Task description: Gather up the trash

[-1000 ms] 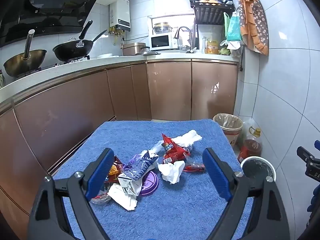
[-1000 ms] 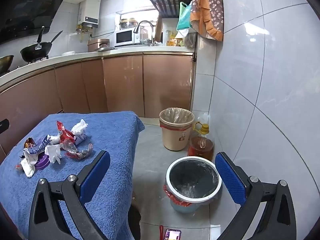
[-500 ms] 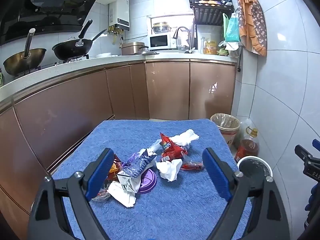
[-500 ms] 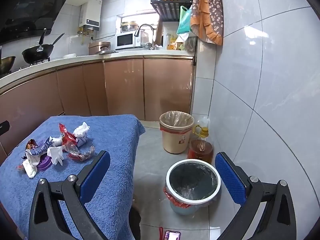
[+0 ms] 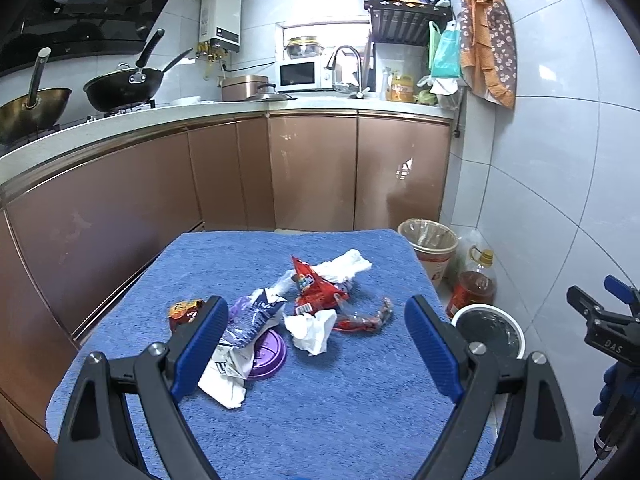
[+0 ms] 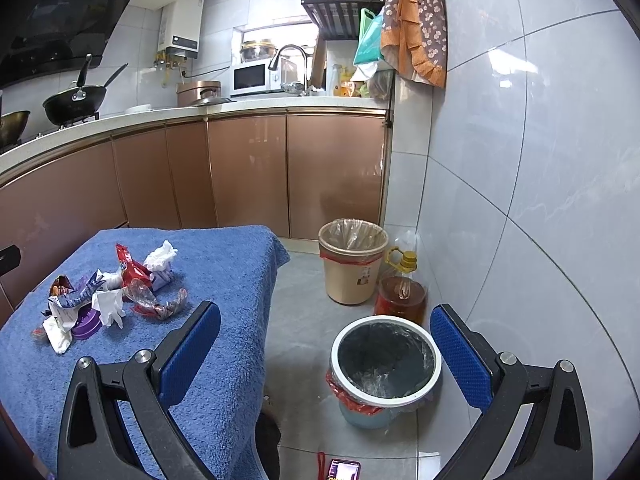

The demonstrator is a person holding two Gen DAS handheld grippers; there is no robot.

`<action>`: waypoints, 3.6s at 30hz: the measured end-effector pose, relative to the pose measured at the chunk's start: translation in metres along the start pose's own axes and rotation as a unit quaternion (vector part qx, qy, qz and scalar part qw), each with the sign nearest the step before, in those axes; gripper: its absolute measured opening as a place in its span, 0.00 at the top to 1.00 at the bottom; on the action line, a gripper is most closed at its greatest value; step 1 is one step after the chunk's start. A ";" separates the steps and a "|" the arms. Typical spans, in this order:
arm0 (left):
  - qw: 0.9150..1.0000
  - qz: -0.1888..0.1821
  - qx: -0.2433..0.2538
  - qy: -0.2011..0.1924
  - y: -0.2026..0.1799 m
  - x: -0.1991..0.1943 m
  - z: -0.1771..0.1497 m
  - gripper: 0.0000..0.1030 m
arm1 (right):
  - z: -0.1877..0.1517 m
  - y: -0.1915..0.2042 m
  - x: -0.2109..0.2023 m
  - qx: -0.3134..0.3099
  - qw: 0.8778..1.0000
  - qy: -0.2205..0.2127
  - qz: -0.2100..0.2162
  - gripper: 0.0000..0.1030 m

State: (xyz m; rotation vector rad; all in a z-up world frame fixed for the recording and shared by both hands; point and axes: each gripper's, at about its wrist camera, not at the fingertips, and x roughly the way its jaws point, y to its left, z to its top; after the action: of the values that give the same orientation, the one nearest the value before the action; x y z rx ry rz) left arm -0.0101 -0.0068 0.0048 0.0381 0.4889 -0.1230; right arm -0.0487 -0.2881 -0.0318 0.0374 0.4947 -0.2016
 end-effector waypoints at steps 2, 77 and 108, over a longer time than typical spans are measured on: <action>1.000 -0.003 0.000 0.001 -0.001 0.001 0.000 0.13 | 0.000 0.000 0.001 0.000 1.000 0.002 0.000 0.00; 0.994 0.050 0.038 0.094 -0.004 0.058 -0.028 0.13 | -0.026 -0.002 0.056 0.011 0.998 0.056 0.000 0.00; 0.995 0.057 0.002 0.088 0.049 0.077 -0.028 0.13 | 0.004 0.060 0.075 -0.038 0.997 0.061 0.042 0.00</action>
State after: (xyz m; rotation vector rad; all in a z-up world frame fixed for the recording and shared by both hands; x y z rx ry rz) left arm 0.0503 0.0357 -0.0554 0.0812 0.6606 -0.0088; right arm 0.0300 -0.2437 -0.0646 -0.0041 0.6204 -0.0979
